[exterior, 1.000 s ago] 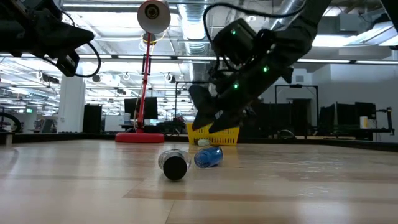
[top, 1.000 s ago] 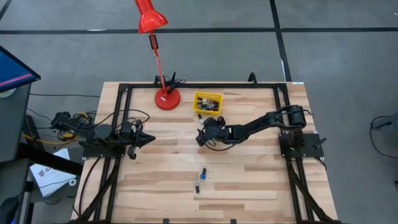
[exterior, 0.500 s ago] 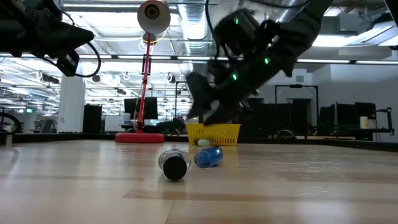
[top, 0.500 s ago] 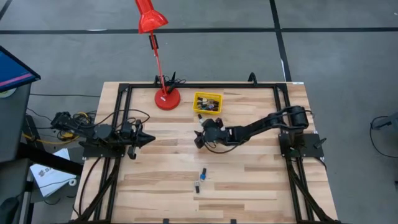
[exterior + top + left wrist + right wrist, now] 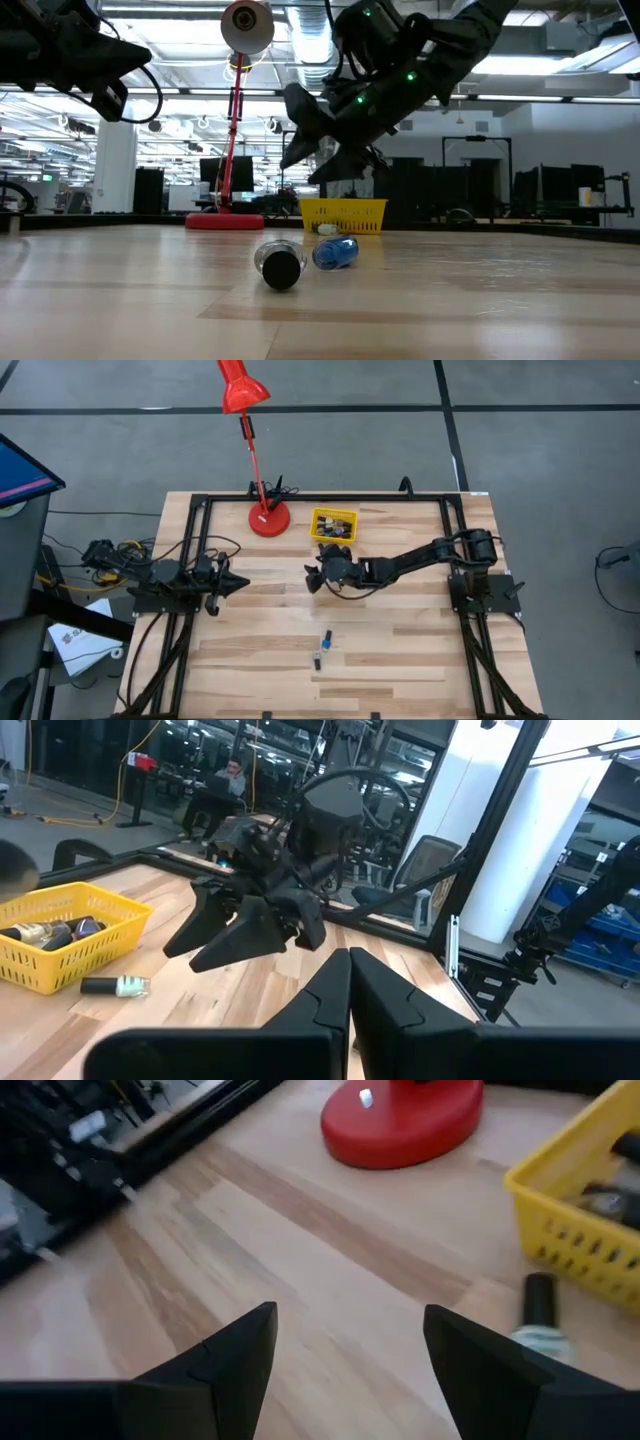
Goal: Pick & Place Nail Polish
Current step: Put the light blue nail polish bottle into the yellow bin
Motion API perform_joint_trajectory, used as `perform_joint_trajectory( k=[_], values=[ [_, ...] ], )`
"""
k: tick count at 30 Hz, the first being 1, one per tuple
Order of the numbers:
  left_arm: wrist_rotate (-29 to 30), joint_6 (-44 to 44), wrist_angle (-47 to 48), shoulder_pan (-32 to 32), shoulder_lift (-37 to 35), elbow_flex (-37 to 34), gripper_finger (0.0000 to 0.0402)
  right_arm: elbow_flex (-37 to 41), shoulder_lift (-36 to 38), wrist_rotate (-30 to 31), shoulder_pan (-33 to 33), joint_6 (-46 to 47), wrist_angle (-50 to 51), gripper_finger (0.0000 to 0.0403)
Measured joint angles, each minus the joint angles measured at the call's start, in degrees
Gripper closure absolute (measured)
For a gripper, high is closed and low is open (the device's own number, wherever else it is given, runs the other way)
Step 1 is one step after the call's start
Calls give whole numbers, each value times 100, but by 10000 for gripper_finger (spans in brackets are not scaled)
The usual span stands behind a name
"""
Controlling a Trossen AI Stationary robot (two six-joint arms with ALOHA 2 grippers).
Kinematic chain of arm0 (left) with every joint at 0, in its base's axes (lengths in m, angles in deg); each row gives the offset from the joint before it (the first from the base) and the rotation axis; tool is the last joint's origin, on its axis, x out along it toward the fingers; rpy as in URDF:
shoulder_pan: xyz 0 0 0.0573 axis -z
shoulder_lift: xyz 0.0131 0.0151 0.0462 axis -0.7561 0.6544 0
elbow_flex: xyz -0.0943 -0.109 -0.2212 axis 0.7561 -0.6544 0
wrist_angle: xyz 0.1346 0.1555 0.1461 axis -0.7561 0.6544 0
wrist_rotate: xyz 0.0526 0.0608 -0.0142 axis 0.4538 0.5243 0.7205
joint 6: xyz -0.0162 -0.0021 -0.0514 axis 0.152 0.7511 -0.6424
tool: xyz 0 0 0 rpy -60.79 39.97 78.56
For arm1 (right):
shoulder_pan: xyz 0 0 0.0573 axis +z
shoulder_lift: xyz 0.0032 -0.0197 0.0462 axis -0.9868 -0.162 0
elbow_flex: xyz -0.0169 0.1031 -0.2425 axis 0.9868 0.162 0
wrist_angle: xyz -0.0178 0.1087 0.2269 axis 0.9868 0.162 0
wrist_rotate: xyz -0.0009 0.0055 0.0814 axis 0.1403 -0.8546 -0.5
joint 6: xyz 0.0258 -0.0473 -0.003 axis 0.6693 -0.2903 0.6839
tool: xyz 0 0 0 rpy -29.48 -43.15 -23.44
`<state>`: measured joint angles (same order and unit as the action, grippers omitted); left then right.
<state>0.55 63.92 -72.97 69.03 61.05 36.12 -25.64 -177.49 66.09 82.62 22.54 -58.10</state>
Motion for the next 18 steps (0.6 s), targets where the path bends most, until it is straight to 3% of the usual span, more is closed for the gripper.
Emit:
perform_joint_trajectory(
  k=[3, 6, 12, 15, 18],
  values=[
    [0, 0, -2, 2, 0, 0, 401, -60, 0, -51, -19, -109, -67, 159],
    [0, 0, -8, 1, 0, 0, 401, -57, 197, 183, 146, -1291, -483, 159],
    [0, 0, -43, 0, 11, 0, 401, -178, 1321, 1774, 695, -2880, 28, 159],
    [0, 0, -51, 1, 11, 0, 401, -6, 1665, 2341, 820, -2871, 544, 159],
    [0, 0, -56, 1, 11, 0, 401, 345, 1677, 2299, 812, -2150, 863, 159]
  ],
)
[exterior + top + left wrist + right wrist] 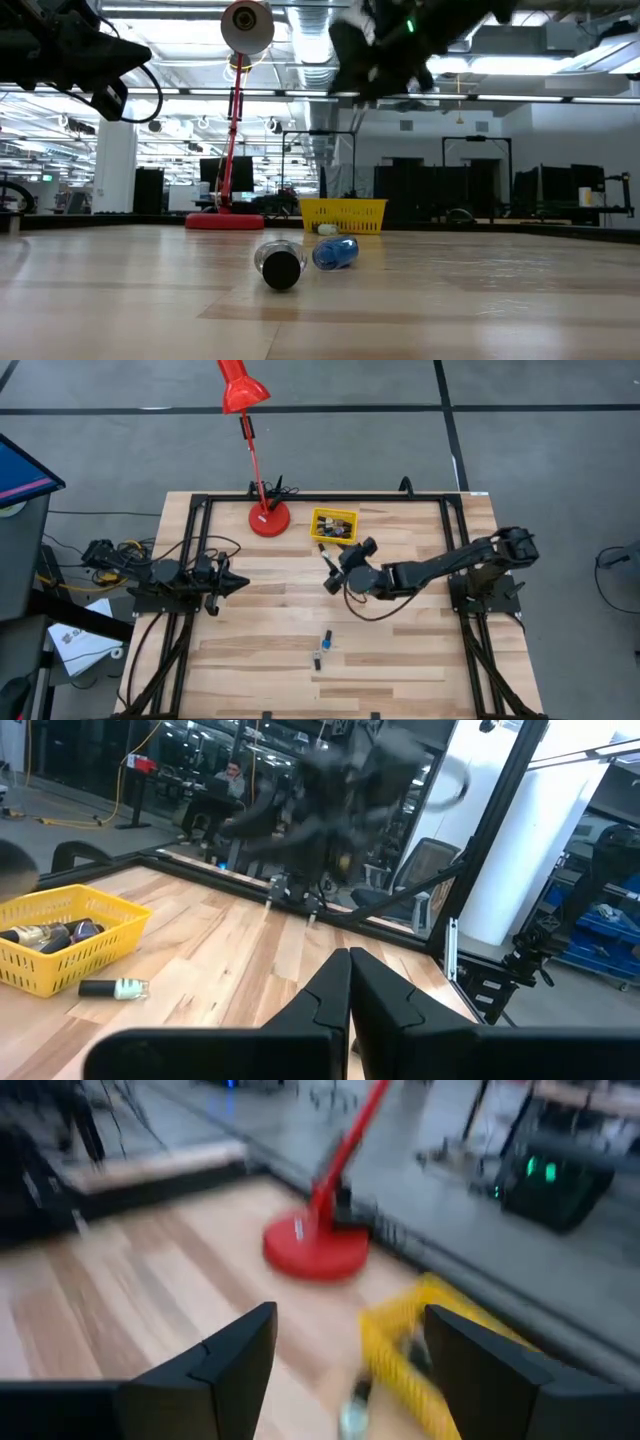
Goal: Pick & Place Nail Polish
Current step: Put the light blue nail polish bottle into the yellow bin
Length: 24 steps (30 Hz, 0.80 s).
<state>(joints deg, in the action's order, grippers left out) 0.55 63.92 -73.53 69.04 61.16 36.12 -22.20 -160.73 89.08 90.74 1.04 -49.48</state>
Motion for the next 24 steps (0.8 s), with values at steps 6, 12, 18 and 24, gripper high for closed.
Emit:
perform_joint_trajectory(
  k=[6, 12, 18, 24],
  values=[
    [0, 0, -14, -1, 11, 0, 401, 476, -495, -62, -47, 409, -772, 159],
    [0, 0, -43, 0, 77, -2, 401, 522, -1503, -341, -166, 473, -1978, 159],
    [0, 0, -43, -2, 107, -2, 401, 535, -2071, -359, -504, 1155, -2253, 159],
    [0, 0, -63, -1, 107, -2, 401, 529, -2366, -746, -787, 1175, -2559, 159]
  ],
)
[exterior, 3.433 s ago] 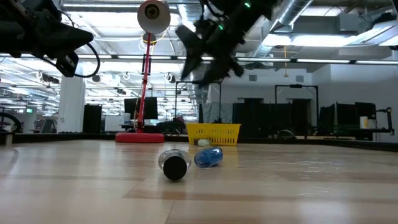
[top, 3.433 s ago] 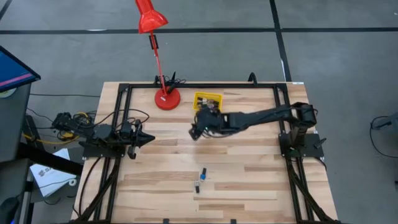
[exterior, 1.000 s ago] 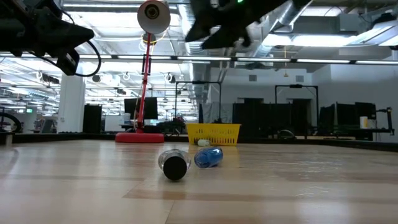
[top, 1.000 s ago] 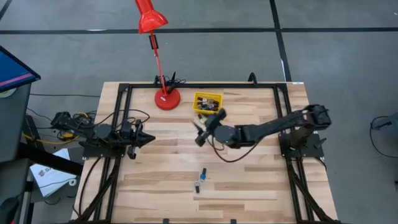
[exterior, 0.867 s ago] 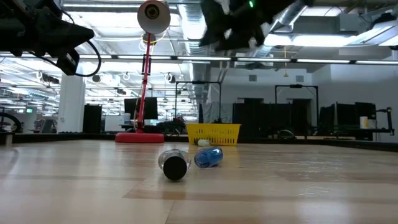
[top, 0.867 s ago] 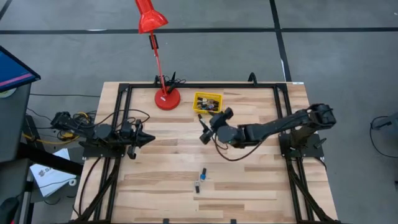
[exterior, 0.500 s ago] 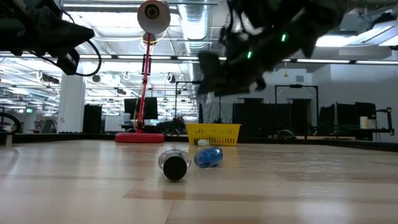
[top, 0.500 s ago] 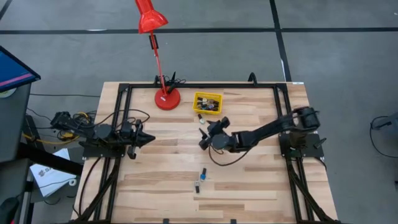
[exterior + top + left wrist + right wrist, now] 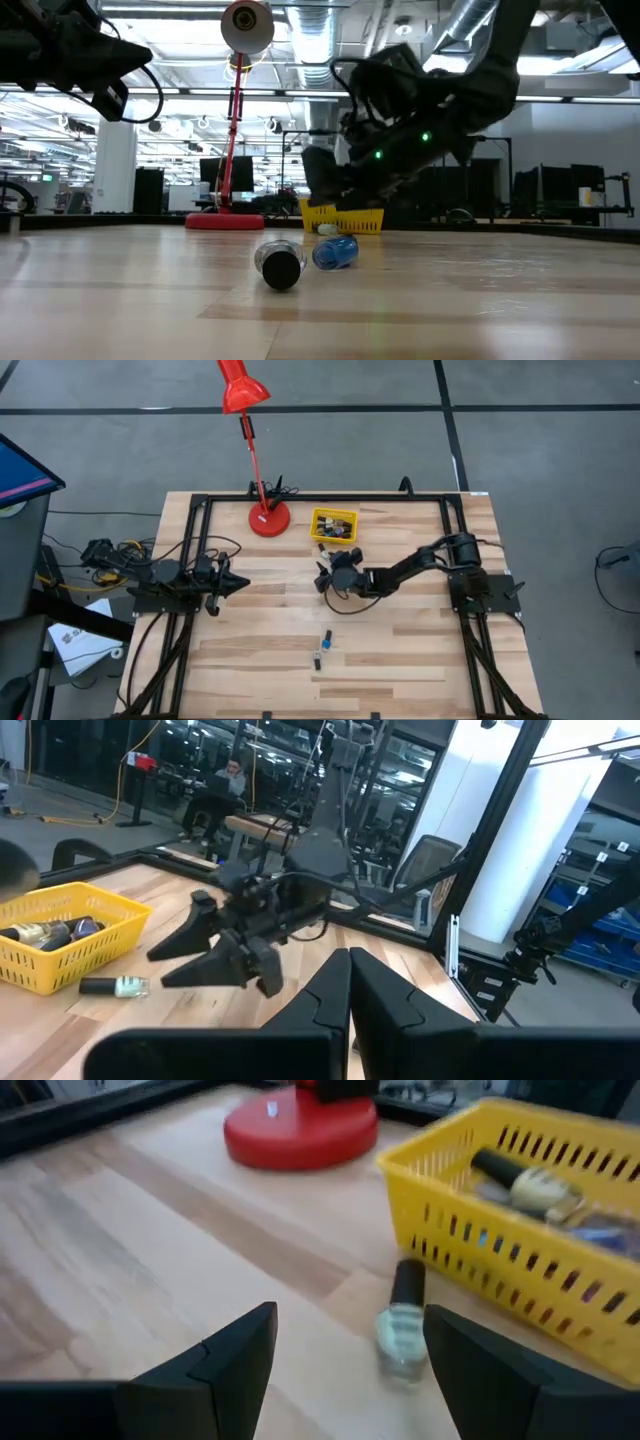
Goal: Pick & Place Nail Polish
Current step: Put the light blue nail polish bottle into the yellow bin
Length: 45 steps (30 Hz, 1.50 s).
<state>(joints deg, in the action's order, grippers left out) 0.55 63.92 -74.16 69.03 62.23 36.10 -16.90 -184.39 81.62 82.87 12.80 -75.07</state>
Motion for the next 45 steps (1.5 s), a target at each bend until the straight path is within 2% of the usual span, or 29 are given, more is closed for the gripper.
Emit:
perform_joint_trajectory(
  k=[3, 17, 20, 29, 33, 41, 45],
  values=[
    [0, 0, -11, 2, 0, 0, 401, -69, -215, -310, -145, -2, -288, 159],
    [0, 0, -75, 2, 7, 0, 401, -183, -764, -660, -407, 128, -512, 161],
    [0, 0, -85, 0, 7, 0, 401, -183, -766, -656, -387, 126, -449, 181],
    [0, 0, -89, 2, 7, 0, 401, -180, -773, -652, -400, 146, -347, 286],
    [0, 0, -88, 0, 7, 0, 401, -180, -777, -708, -396, 156, -347, 320],
    [0, 0, -90, 2, 7, 0, 401, -170, -668, -953, -387, 150, -279, 315],
    [0, 0, -90, 0, 7, 0, 401, -151, -469, -1291, -327, 47, -183, 313]
  ],
)
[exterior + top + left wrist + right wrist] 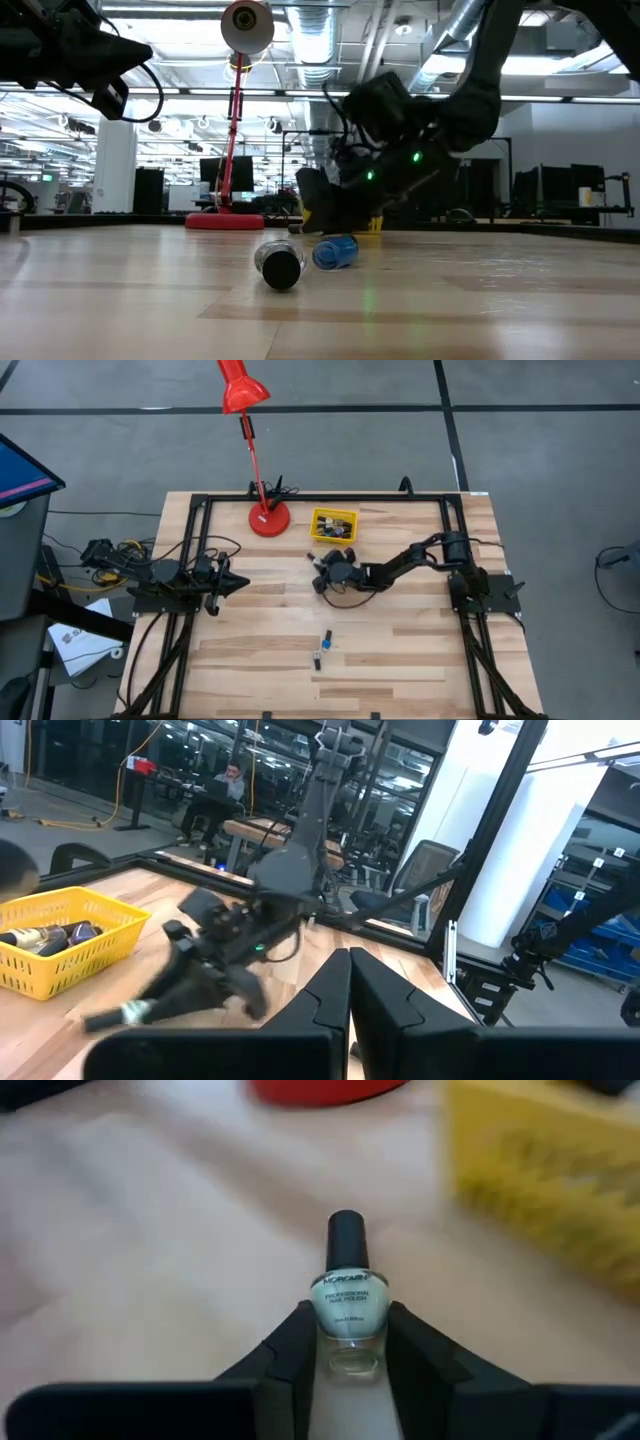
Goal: Pick & Place Nail Polish
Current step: Put the light blue nail polish bottle into the yellow bin
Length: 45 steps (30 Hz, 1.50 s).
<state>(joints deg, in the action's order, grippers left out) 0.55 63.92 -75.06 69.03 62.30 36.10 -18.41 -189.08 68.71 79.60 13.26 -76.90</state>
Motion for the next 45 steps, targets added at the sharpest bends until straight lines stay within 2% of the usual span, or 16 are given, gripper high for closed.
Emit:
perform_joint_trajectory(
  k=[3, 10, 18, 21, 27, 33, 45],
  values=[
    [0, 0, 2, 2, 0, 0, 401, 1, 215, -265, 73, -172, -29, 313],
    [0, -2, 0, 2, 0, 0, 401, -6, 999, -201, 71, -508, 41, 311],
    [0, 0, 0, 1, 0, 0, 401, -12, 2314, -97, -816, -1256, 1437, 310],
    [0, 0, 0, 2, 0, 0, 401, -15, 2576, -317, -1166, -1553, 1883, 310],
    [0, 0, 0, 2, 0, 0, 401, -17, 2641, -1306, -1795, -1744, 2537, 310],
    [0, 0, 0, 0, -2, 0, 401, 0, 2406, -1677, -2089, -1746, 2970, 310],
    [0, 0, 0, 0, 0, 0, 401, -23, 2002, -1551, -2106, -1412, 3434, 309]
  ],
)
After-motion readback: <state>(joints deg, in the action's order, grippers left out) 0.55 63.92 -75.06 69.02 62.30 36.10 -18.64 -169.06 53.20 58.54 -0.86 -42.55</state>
